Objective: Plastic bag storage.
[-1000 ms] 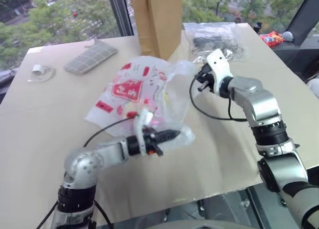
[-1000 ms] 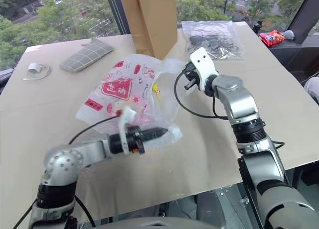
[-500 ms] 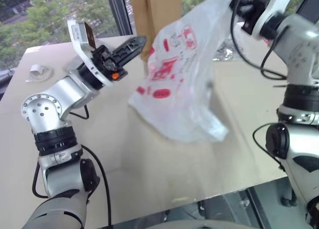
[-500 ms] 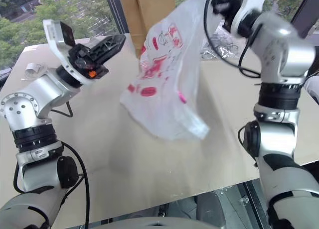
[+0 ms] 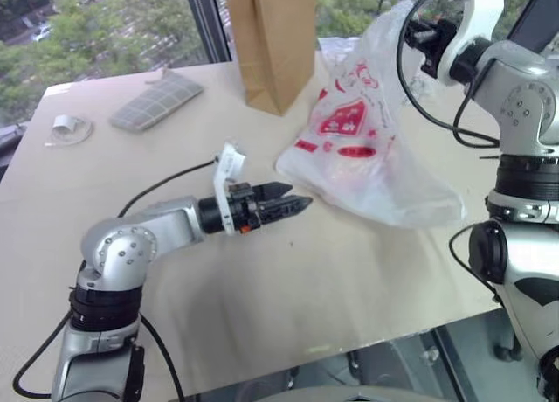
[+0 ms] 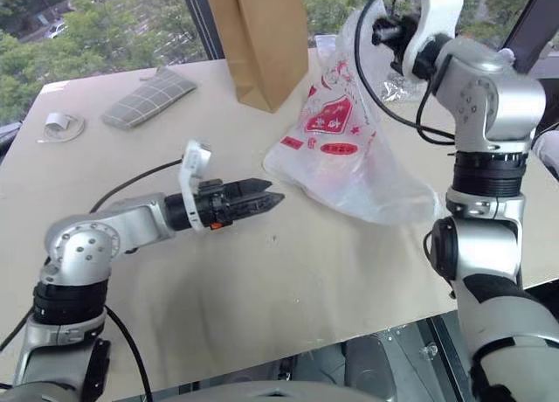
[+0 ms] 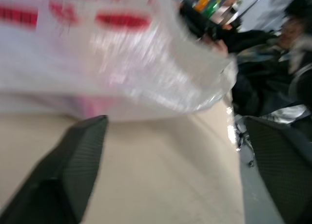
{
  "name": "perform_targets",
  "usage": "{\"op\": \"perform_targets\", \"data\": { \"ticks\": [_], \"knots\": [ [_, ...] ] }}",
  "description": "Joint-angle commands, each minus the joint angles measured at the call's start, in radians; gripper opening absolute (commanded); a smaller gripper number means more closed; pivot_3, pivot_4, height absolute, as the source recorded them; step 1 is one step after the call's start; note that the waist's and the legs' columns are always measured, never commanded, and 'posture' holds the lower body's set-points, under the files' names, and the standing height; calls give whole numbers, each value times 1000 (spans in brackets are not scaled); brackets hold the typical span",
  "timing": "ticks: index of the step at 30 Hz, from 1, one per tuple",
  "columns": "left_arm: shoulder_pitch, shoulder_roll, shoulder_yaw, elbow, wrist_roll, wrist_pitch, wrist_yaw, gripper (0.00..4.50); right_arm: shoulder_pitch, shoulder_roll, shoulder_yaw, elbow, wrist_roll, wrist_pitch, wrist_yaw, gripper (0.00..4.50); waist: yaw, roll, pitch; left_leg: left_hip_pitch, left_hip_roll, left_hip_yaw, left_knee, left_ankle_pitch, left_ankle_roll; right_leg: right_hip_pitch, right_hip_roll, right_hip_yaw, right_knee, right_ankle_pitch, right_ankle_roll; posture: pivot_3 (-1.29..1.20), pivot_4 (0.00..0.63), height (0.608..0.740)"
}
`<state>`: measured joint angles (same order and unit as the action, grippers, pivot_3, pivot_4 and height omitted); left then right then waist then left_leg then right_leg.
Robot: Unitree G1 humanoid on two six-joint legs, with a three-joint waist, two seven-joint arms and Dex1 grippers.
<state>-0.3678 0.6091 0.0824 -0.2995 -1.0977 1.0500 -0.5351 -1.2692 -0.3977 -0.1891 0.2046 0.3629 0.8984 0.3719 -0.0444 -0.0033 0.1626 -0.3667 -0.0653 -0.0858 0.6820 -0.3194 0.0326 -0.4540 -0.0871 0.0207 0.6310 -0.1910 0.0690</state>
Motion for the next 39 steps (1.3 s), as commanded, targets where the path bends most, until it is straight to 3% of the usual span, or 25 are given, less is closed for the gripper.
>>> {"op": "perform_targets", "data": {
  "ticks": [1,4,6,8,11,16,20,23,26,30,34,39],
  "knots": [
    [9,-35,-41,-18,55,-11,30,4481,-128,1,-29,36,20,-38,-11,0,2,0,0,0,0,0,0,0,0,0,0,0,0,0,0,0,150,740],
    [-3,-96,-103,17,97,28,81,4481,-177,1,-15,83,9,-67,-2,0,8,-1,0,0,0,-1,0,0,0,1,0,-1,-1,0,0,0,150,740],
    [-81,-270,-28,169,-65,126,258,4481,-167,0,5,113,-12,-87,1,0,17,-1,-1,0,-1,-2,1,0,0,4,-1,-2,-2,0,0,0,150,740],
    [-138,-379,33,274,-170,192,380,4481,-154,-2,14,122,-21,-91,1,0,25,-1,0,0,-1,-3,3,0,1,5,-1,-3,-3,1,1,0,150,740],
    [-174,-444,72,331,-244,258,488,4481,-144,-7,18,125,-24,-87,0,0,23,-2,0,-1,-1,-4,4,0,1,4,-1,-3,-2,1,2,0,150,740],
    [-188,-512,64,357,-239,276,571,4481,-135,-13,18,129,-31,-79,-8,0,7,-2,0,-3,-1,-2,2,0,1,1,-1,-2,-3,1,2,0,150,740],
    [-223,-687,120,467,-257,183,705,4481,-113,-13,17,107,-34,-60,-19,0,13,-1,-1,-3,-1,-2,4,0,1,1,-1,-2,-2,1,2,0,150,740],
    [-254,-755,157,504,-243,134,756,4481,-103,-11,15,88,-33,-42,-29,0,22,-2,0,-3,-1,-2,5,0,1,2,-1,-2,-2,1,2,0,150,740],
    [-261,-783,167,520,-222,98,775,3714,-90,-16,14,70,-33,-26,-35,0,14,-1,-1,-2,-1,-1,3,0,1,1,0,-1,-1,1,2,0,150,740],
    [-278,-795,213,523,-267,47,783,1810,-61,-30,14,47,-36,-16,-37,0,13,-1,-1,-2,-1,0,3,0,1,0,-1,0,-1,1,2,0,150,740],
    [-325,-745,269,510,-331,9,753,18,-34,-42,-1,16,-30,-1,-38,0,14,-1,-1,-3,-1,0,4,0,1,0,-1,0,-1,1,2,0,150,740],
    [-423,-632,359,518,-424,-15,703,18,-23,-61,-19,-18,-15,19,-37,0,12,-1,-1,-3,-1,0,4,0,1,0,-1,0,-1,1,2,0,150,740]
  ]
}}
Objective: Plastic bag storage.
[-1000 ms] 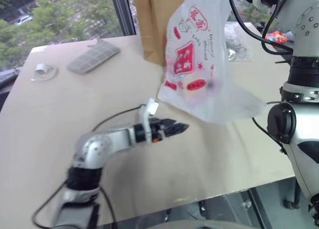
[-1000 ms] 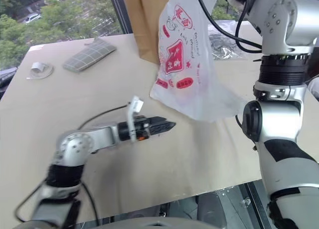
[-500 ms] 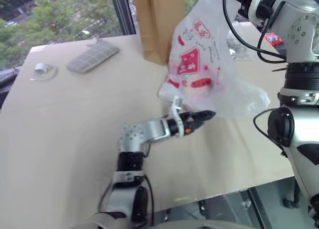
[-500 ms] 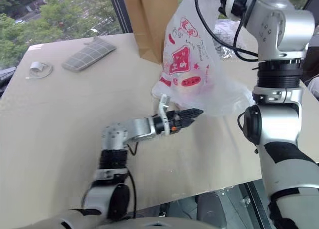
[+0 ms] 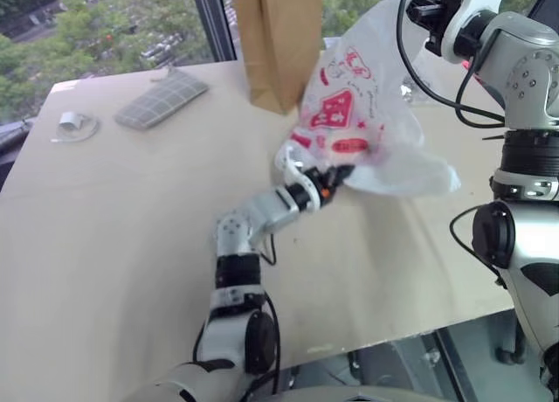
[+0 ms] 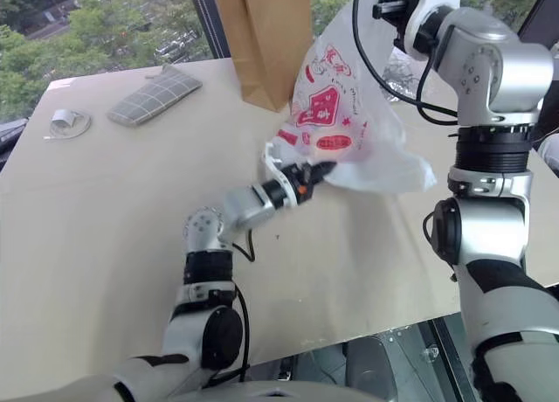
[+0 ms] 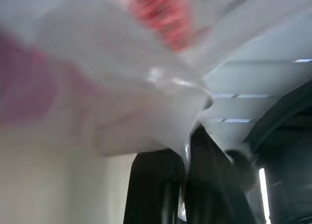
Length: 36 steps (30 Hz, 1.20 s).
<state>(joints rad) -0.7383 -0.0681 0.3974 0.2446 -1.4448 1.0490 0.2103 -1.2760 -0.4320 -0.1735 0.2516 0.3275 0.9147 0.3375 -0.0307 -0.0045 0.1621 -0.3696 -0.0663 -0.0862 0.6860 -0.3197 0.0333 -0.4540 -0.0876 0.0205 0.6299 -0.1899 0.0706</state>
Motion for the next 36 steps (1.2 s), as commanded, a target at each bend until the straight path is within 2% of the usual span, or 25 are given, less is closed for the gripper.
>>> {"op": "perform_targets", "data": {
  "ticks": [1,7,10,15,18,22,25,29,30,32,36],
  "knots": [
    [-76,69,65,-24,-112,-18,-43,18,-17,-32,-40,-72,25,8,-2,0,-2,0,0,0,0,0,0,0,0,0,0,0,0,0,0,0,150,740],
    [-263,281,166,36,-273,-46,-71,18,-30,-104,-96,-155,66,78,-3,0,-3,0,0,-3,0,-1,0,0,0,-2,0,-1,-1,0,0,0,150,740],
    [-355,384,185,136,-241,-68,-107,18,-30,-145,-144,-218,95,132,-19,0,-4,0,0,-6,0,-3,1,0,0,-4,0,-3,-1,0,0,0,150,740],
    [-371,454,146,206,-161,-39,-188,18,26,-165,-199,-358,141,236,-56,0,-4,0,0,-7,-1,-4,0,0,0,-5,0,-4,-3,0,0,0,150,740],
    [-276,485,69,130,-63,19,-276,18,137,-136,-256,-534,195,349,-91,0,-8,0,0,-8,-1,-5,1,0,0,-5,0,-5,-2,0,0,0,150,740],
    [-96,502,-42,-34,81,22,-407,18,395,-73,-257,-792,238,364,-108,0,-13,0,-1,-9,-1,-3,1,0,0,-7,0,-3,0,0,0,0,150,740],
    [64,533,-153,-180,244,-40,-515,18,653,-31,-202,-985,255,338,-103,0,-13,0,-1,-9,0,-1,1,0,0,-11,0,-1,9,0,0,0,150,740],
    [196,588,-256,-316,426,-135,-622,18,952,-96,-53,-1131,196,252,-79,0,-6,1,-1,-10,-1,2,4,0,0,-14,0,3,9,0,0,0,150,740],
    [218,596,-265,-337,451,-157,-653,411,997,-91,-45,-1139,184,224,-85,447,-4,1,-1,-10,-1,3,5,0,0,-14,0,4,10,0,0,0,150,740],
    [258,614,-267,-383,477,-181,-706,879,1083,-91,-43,-1148,161,158,-78,922,-3,1,-1,-8,-1,4,8,0,0,-12,0,5,12,1,-1,0,150,740],
    [363,684,-269,-496,586,-266,-783,2765,1256,-123,-113,-1185,164,66,-12,2906,0,0,-1,-5,0,4,12,0,0,-7,1,4,12,2,-1,0,150,740]
  ]
}}
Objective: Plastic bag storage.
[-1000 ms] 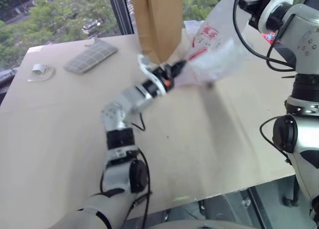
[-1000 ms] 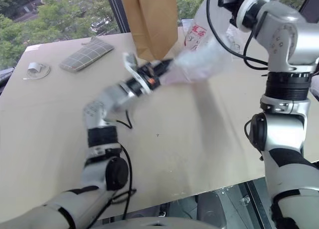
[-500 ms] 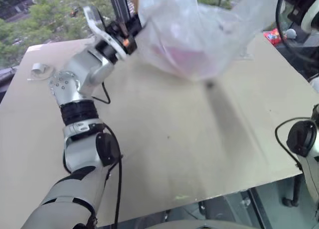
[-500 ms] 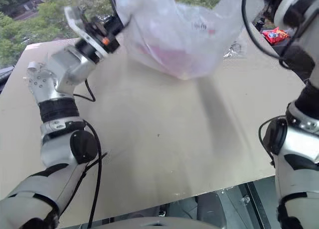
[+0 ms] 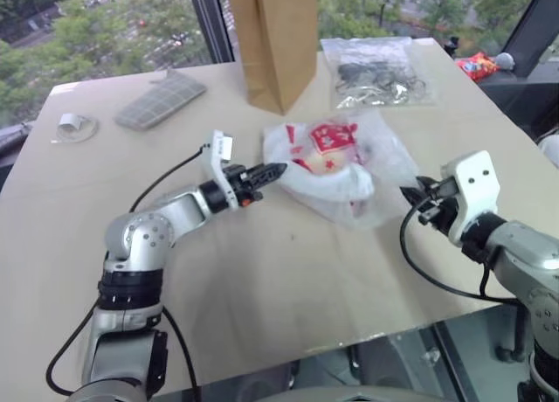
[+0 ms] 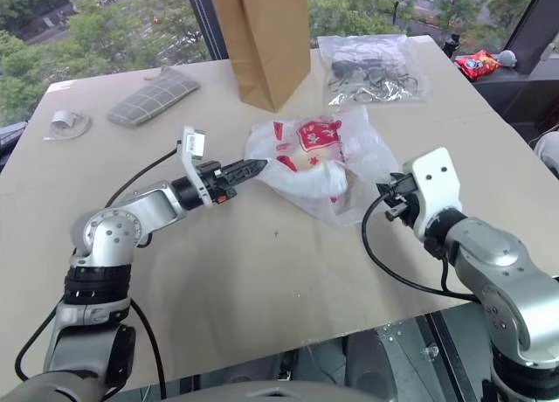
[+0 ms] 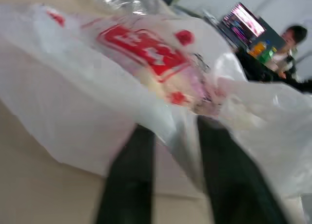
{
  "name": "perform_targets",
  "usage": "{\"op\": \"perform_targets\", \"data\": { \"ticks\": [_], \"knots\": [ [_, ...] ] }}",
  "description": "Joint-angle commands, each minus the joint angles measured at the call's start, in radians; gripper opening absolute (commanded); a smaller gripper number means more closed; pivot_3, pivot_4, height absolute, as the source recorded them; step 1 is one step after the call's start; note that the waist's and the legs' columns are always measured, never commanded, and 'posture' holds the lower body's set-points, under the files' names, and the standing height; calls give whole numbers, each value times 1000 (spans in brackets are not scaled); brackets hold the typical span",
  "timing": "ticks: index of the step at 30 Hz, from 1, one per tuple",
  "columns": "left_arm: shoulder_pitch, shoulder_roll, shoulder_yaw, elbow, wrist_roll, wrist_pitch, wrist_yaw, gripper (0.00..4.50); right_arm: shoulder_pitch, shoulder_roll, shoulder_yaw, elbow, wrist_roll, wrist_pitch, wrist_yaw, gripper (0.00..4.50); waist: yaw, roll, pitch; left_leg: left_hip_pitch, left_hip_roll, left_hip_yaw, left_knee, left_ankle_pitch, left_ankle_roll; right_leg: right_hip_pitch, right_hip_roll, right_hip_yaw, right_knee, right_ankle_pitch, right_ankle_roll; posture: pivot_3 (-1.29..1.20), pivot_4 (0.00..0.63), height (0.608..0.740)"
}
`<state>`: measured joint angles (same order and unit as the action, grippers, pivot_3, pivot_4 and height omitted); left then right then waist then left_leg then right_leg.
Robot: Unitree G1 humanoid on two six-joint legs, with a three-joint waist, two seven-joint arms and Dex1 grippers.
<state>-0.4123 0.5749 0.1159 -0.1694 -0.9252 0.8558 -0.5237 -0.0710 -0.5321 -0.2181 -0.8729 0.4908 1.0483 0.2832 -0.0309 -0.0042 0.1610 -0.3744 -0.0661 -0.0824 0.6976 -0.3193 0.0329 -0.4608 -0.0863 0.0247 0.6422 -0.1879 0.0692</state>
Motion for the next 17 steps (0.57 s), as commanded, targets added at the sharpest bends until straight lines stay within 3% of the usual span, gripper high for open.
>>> {"op": "perform_targets", "data": {
  "ticks": [1,3,4,10,17],
  "knots": [
    [70,59,21,-104,104,-102,-47,3217,98,-39,-109,-78,17,-81,76,3368,1,0,1,2,0,0,0,0,0,2,0,0,0,0,0,0,150,740],
    [132,56,50,-137,155,-186,-58,4250,179,-65,-189,-107,60,-100,141,4445,3,0,1,9,0,0,-1,0,1,9,0,0,-2,0,0,0,150,740],
    [175,75,59,-156,174,-217,-89,4443,225,-80,-235,-120,82,-111,181,4499,6,0,1,12,1,0,-3,-1,1,13,1,-1,-4,0,0,0,150,740],
    [379,166,148,-212,251,-317,-190,4443,494,-136,-507,-122,183,-200,401,4499,21,-1,1,14,2,-1,-4,-2,3,16,1,-2,-7,0,0,0,150,740],
    [507,181,249,-236,282,-354,-211,4443,595,-155,-521,-9,102,-353,475,4499,23,-2,0,19,5,-2,-4,-5,8,26,2,-5,-15,0,1,0,150,740]
  ]
}}
